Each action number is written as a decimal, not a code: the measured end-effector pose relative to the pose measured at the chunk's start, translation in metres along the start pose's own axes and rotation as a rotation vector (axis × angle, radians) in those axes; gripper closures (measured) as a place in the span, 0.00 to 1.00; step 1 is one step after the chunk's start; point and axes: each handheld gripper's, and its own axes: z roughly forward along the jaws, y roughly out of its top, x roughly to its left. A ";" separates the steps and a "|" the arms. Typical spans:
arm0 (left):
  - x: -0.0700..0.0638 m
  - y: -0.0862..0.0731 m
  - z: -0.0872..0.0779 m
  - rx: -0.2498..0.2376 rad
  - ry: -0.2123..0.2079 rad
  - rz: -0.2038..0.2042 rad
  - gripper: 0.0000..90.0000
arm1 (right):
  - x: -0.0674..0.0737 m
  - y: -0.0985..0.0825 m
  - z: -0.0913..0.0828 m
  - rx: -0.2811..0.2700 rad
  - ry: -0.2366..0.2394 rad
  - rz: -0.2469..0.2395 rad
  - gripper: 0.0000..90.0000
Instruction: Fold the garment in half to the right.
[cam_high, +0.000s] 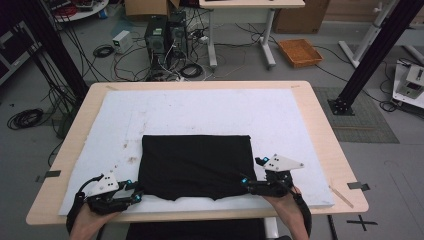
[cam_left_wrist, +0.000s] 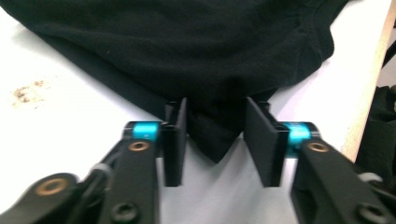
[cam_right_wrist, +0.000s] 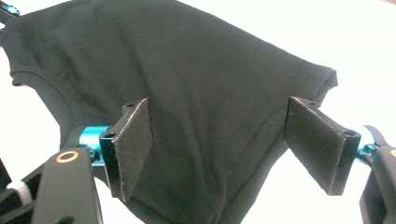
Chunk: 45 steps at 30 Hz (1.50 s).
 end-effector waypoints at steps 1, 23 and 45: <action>-0.001 0.000 0.000 -0.005 0.004 -0.001 0.58 | 0.000 0.000 0.000 -0.002 0.000 0.000 0.27; -0.003 0.003 0.006 0.003 0.027 -0.003 0.83 | 0.001 0.000 0.001 0.005 -0.003 0.005 0.27; 0.000 0.002 0.006 -0.006 -0.001 -0.022 0.95 | 0.009 0.067 0.052 -0.064 0.140 0.016 0.27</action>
